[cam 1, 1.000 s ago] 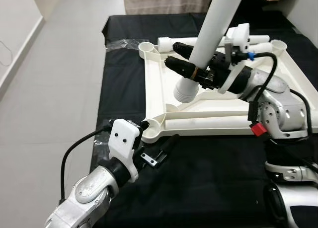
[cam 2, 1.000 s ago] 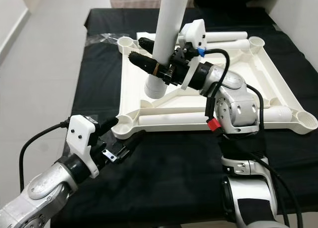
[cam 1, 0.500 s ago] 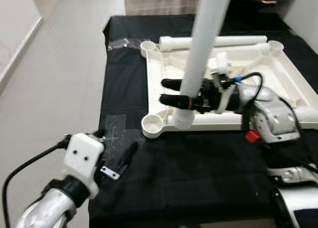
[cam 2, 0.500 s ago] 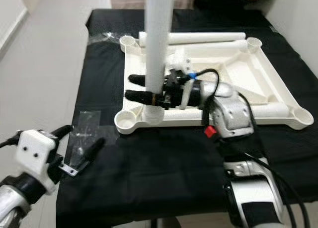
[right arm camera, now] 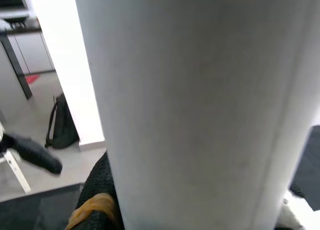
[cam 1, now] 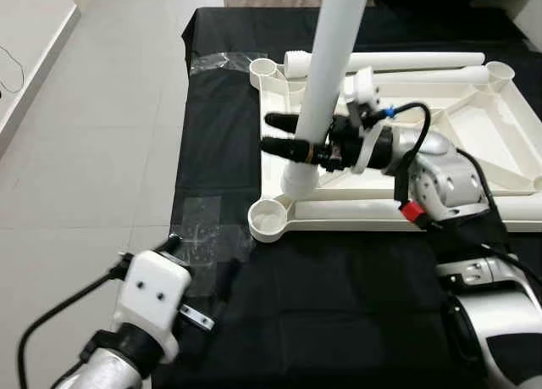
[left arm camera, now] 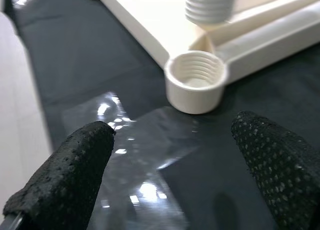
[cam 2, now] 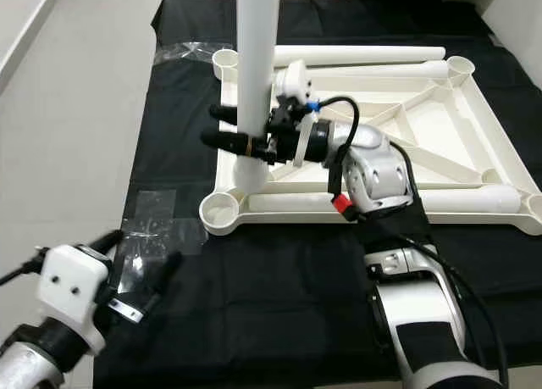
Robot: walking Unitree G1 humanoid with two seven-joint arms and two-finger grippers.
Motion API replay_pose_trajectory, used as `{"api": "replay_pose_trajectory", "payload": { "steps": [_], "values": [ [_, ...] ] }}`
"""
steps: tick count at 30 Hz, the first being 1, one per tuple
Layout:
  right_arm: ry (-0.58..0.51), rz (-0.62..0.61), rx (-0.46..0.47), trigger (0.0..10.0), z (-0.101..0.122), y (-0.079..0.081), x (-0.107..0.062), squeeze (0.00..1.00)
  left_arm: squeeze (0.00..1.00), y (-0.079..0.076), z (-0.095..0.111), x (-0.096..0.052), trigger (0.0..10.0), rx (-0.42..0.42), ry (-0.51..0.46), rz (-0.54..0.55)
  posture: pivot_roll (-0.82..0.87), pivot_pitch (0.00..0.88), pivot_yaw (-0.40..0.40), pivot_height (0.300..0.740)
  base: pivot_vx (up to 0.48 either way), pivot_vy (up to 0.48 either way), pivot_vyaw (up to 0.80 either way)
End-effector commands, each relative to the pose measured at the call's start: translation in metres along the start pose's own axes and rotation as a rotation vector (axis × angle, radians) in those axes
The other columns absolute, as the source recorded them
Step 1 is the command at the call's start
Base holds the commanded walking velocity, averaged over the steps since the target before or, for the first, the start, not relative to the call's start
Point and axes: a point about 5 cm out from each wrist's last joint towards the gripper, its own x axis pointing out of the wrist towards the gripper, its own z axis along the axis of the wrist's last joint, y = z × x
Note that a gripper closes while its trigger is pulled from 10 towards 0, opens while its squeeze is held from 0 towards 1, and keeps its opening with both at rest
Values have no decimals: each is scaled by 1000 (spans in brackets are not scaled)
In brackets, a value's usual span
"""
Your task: Building children table
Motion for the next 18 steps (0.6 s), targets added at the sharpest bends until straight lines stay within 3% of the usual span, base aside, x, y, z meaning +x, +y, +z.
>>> {"api": "replay_pose_trajectory", "payload": {
  "steps": [1,2,4,10,14,18],
  "values": [
    [-29,77,-4,10000,3,5,1,0,0,-6,-2,-5,10000,6,12,-37,134,340,-51,740,0,0,0],
    [-29,77,-4,10000,3,5,1,0,0,-6,-2,-5,10000,6,12,-37,134,340,-51,740,0,0,0],
    [-47,223,27,10000,7,15,-2,0,0,-13,-5,-11,10000,-12,35,-70,132,339,-48,740,0,0,0],
    [-25,322,45,10000,2,24,2,0,0,-15,-8,-15,10000,-9,53,-75,132,336,-47,740,0,0,0],
    [13,402,64,10000,-14,38,15,0,0,-13,-11,-17,10000,17,71,-57,140,336,-45,740,0,0,0],
    [47,489,65,10000,-36,58,40,0,0,-8,-13,-15,10000,50,49,-34,144,341,-46,740,0,0,0]
  ]
}}
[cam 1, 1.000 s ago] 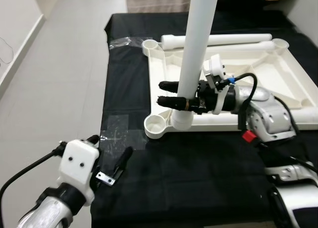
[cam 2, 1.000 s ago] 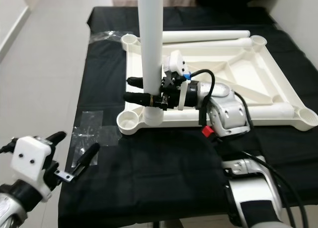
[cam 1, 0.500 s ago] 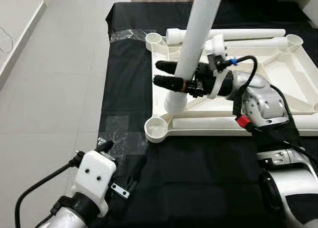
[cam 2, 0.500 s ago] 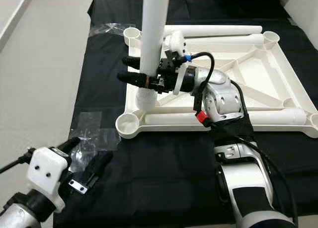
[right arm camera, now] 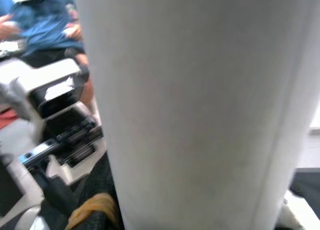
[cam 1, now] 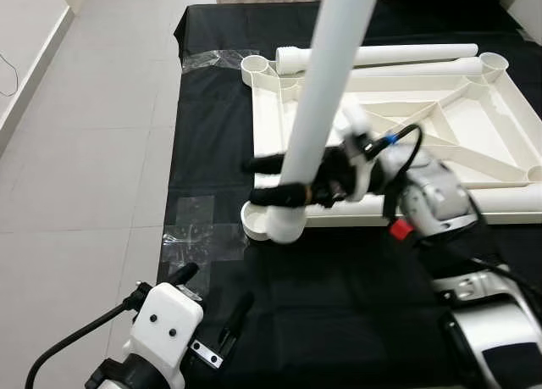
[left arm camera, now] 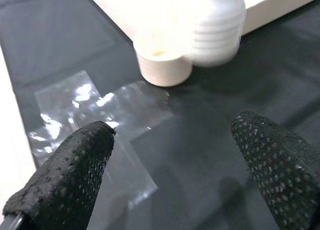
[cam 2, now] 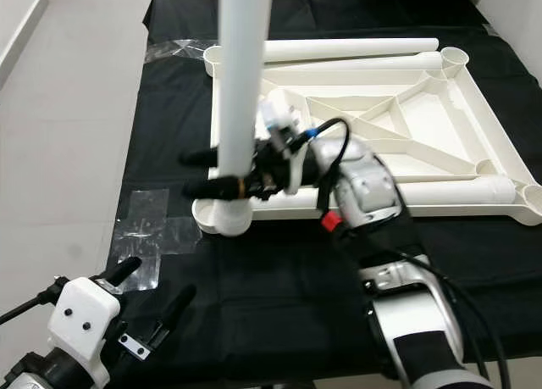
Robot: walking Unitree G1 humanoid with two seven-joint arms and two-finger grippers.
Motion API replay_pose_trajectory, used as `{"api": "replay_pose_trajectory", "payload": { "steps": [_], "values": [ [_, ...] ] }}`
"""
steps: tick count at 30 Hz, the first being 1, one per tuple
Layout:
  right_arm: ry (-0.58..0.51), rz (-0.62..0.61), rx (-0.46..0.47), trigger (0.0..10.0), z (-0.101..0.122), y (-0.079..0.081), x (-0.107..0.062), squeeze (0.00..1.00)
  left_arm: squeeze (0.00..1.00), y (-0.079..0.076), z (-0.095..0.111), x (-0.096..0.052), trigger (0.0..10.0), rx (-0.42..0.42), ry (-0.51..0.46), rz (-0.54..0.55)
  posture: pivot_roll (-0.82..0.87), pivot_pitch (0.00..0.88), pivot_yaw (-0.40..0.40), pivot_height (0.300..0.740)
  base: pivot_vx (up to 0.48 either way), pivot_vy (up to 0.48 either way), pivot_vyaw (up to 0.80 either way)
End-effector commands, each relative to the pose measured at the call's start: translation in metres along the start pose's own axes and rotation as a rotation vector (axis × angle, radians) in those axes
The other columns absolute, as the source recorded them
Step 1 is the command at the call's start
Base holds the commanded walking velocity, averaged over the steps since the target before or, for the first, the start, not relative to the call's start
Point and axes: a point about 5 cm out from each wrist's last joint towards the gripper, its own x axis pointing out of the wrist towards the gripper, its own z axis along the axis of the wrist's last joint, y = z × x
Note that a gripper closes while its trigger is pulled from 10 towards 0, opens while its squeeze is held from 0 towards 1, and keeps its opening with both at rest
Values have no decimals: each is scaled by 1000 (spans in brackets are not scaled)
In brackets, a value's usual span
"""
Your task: Building children table
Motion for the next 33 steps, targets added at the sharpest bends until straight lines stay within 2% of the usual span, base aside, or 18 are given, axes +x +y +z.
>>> {"api": "replay_pose_trajectory", "payload": {
  "steps": [1,5,9,14,18,25,33],
  "values": [
    [44,70,-20,10000,-12,5,18,0,0,1,-2,1,10000,22,-2,-2,142,341,-50,740,0,0,0],
    [31,73,-43,10000,-11,0,31,0,0,4,3,5,10000,55,-36,-2,148,344,-55,740,0,0,0],
    [13,66,-65,10000,-4,-5,33,0,0,7,8,7,10000,68,-61,5,154,344,-57,740,0,0,0],
    [35,26,-108,10000,5,-16,25,0,0,4,16,3,10000,65,-86,-9,162,347,-61,740,0,0,0],
    [50,19,-114,10000,5,-18,22,0,0,3,17,2,10000,61,-89,-12,161,348,-63,740,0,0,0],
    [116,-7,-111,10000,0,-23,5,0,0,-7,21,-2,10000,25,-122,-35,164,351,-64,740,0,0,0],
    [120,12,-99,10000,-7,-22,4,0,0,-7,21,-5,10000,24,-130,-35,178,353,-64,740,0,0,0]
  ]
}}
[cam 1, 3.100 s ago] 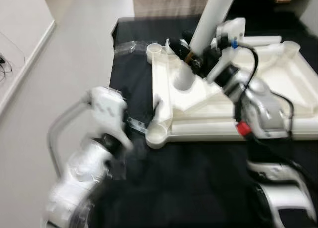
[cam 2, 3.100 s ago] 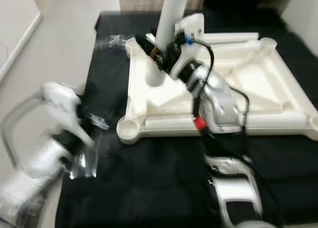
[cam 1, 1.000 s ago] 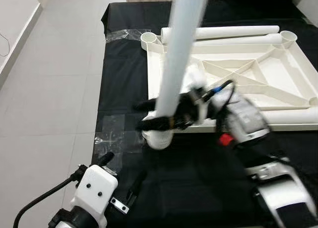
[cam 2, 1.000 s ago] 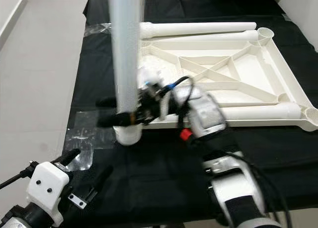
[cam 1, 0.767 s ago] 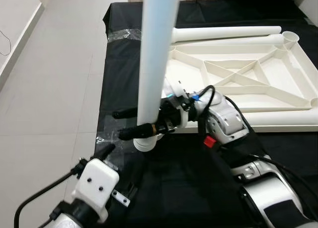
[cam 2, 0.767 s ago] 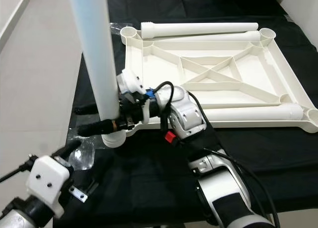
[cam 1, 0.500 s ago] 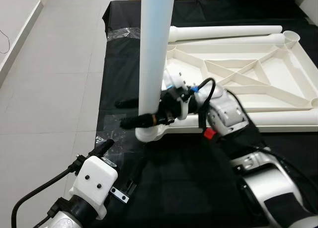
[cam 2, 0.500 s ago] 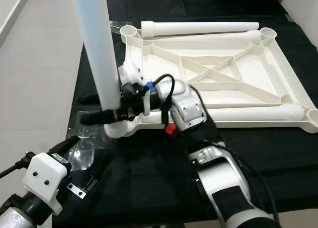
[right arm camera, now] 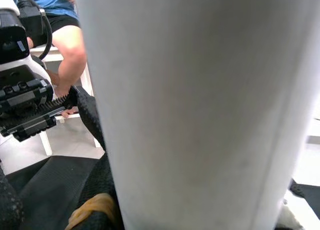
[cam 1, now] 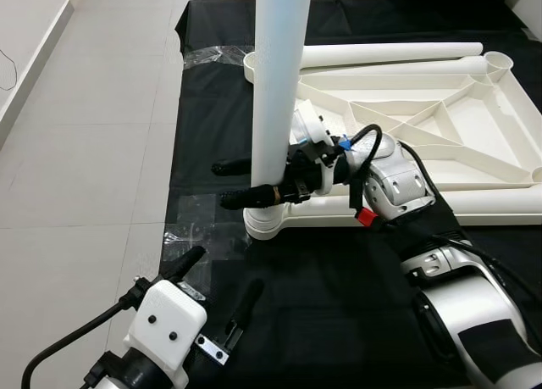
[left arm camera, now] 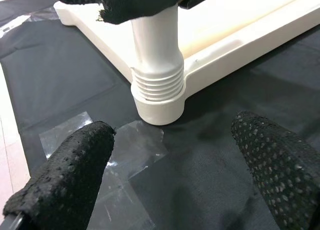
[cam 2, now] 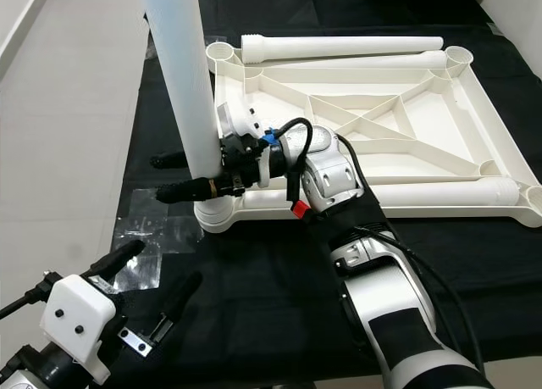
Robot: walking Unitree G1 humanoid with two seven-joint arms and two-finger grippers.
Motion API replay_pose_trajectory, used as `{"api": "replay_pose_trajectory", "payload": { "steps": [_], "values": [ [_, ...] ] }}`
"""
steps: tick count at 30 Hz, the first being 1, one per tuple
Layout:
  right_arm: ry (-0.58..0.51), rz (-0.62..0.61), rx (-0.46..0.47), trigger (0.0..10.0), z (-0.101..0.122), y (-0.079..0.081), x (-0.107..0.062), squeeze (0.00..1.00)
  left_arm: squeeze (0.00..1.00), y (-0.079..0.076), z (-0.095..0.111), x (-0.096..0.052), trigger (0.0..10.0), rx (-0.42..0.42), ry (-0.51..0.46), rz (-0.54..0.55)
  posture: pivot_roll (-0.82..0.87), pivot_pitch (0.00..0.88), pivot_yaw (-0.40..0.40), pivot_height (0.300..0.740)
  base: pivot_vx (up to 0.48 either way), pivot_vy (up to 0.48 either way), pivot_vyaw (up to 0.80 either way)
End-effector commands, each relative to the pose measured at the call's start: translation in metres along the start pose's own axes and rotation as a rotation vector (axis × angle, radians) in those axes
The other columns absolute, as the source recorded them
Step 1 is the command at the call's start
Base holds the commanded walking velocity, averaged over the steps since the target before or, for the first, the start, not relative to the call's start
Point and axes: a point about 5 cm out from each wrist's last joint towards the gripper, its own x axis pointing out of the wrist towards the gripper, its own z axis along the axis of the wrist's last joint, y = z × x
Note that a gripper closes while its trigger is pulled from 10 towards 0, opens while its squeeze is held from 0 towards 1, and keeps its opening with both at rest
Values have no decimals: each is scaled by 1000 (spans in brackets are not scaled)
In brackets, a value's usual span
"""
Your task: Building children table
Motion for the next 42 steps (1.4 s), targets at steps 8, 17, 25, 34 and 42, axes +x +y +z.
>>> {"api": "replay_pose_trajectory", "payload": {
  "steps": [8,17,25,34,42],
  "values": [
    [45,98,60,10000,-21,7,2,0,0,2,3,-4,10000,19,-20,16,200,353,-62,740,0,0,0],
    [89,140,58,10000,-19,4,5,0,0,2,4,-3,10000,20,-28,18,194,355,-60,740,0,0,0],
    [59,122,114,10000,-15,-4,5,0,0,1,5,-2,10000,14,-35,22,184,362,-66,740,0,0,0],
    [48,108,127,10000,-24,-1,3,0,0,0,5,0,10000,9,-38,20,180,360,-65,740,0,0,0],
    [28,25,105,10000,-28,0,0,0,0,0,6,1,10000,11,-38,18,179,358,-61,740,0,0,0]
  ]
}}
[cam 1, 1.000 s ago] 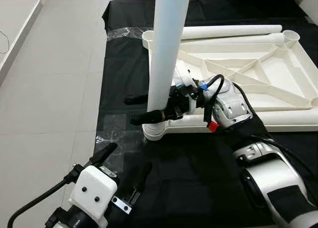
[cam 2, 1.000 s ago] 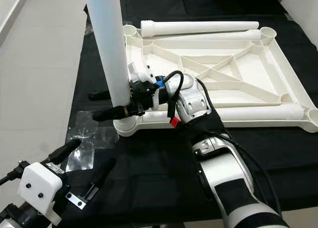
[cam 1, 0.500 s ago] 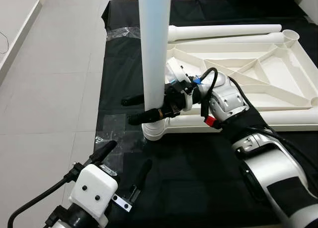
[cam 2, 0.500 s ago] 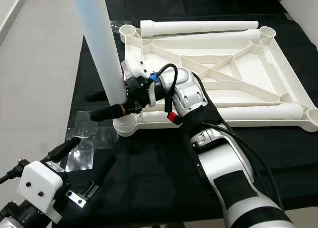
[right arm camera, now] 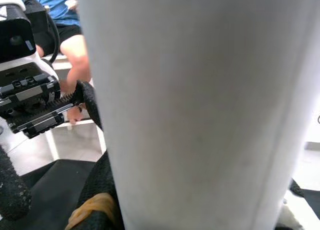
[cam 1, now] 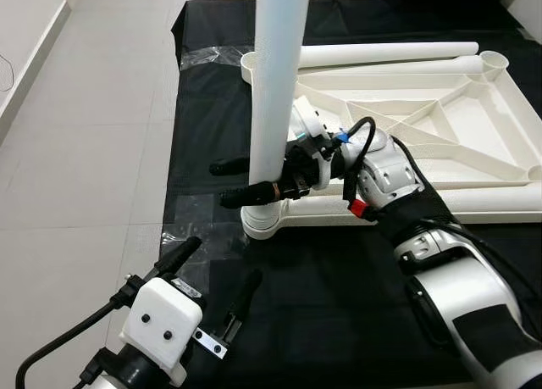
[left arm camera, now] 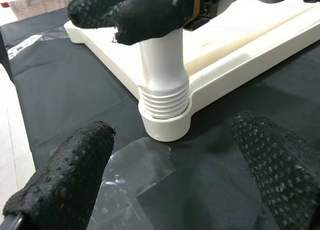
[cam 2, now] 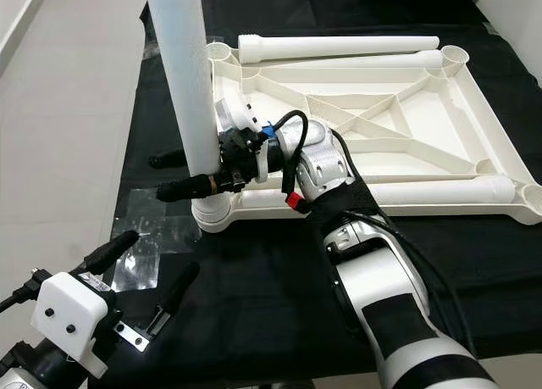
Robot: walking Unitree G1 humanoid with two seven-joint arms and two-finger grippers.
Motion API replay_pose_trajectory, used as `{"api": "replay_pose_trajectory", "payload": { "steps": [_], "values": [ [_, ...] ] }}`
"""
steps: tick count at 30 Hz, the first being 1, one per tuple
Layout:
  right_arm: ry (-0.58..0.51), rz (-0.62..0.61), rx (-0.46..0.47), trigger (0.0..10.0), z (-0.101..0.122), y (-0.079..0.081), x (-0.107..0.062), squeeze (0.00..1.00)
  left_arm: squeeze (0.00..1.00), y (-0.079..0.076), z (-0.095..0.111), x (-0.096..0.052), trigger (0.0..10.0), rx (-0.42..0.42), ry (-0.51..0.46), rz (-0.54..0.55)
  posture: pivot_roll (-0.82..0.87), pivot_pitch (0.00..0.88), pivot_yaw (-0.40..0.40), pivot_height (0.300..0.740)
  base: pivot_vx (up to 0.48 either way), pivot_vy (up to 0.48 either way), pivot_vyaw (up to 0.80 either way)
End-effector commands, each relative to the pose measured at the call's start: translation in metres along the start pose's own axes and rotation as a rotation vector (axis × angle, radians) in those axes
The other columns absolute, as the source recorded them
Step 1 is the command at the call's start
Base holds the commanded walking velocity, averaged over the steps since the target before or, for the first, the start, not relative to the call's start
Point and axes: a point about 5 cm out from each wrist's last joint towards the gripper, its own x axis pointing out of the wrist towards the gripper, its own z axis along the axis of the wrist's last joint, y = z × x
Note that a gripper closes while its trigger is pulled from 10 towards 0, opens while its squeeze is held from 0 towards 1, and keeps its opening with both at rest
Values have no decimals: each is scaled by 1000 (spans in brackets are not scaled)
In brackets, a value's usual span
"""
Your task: Building children table
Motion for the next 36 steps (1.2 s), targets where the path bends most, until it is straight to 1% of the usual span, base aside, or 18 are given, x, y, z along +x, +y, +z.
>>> {"api": "replay_pose_trajectory", "payload": {
  "steps": [1,2,3,5,12,14,22,24,25,27,29,31,33,36],
  "values": [
    [64,-24,81,10000,-25,9,-2,0,0,-2,0,-1,10000,-11,12,-7,176,354,-56,740,0,0,0],
    [64,-24,81,10000,-25,9,-2,0,0,-2,0,-1,10000,-11,12,-7,176,354,-56,740,0,0,0],
    [76,-55,85,10000,-28,10,-4,0,0,-2,0,-1,10000,-11,12,-9,172,353,-55,740,0,0,0],
    [86,-76,83,10000,-29,11,-6,0,0,-3,0,0,10000,-12,12,-14,170,348,-51,740,0,0,0],
    [121,-96,72,10000,-30,13,-8,0,0,-3,1,1,10000,-12,11,-22,169,347,-51,740,0,0,0],
    [177,-105,53,10000,-28,10,-6,0,0,-4,1,1,10000,-12,10,-25,164,343,-54,740,0,0,0],
    [184,-115,60,10000,-20,6,-3,0,0,-4,1,2,10000,-12,10,-23,158,345,-60,740,0,0,0],
    [172,-135,66,10000,-18,5,-4,0,0,-5,1,2,10000,-16,10,-23,151,348,-65,740,0,0,0],
    [147,-161,81,10000,-17,4,-5,0,0,-6,1,3,10000,-19,11,-23,149,348,-66,740,0,0,0],
    [147,-161,81,10000,-17,4,-5,0,0,-6,1,3,10000,-19,11,-23,149,348,-66,740,0,0,0],
    [91,-217,112,10000,-15,2,-9,0,0,-6,1,3,10000,-22,12,-25,149,348,-66,740,0,0,0],
    [91,-217,112,10000,-15,2,-9,0,0,-6,1,3,10000,-22,12,-25,149,348,-66,740,0,0,0],
    [46,-268,132,10000,-15,1,-11,0,0,-7,1,3,10000,-23,12,-27,147,351,-65,740,0,0,0],
    [17,-299,139,10000,-14,1,-12,0,0,-7,1,3,10000,-24,13,-28,147,351,-63,740,0,0,0]
  ]
}}
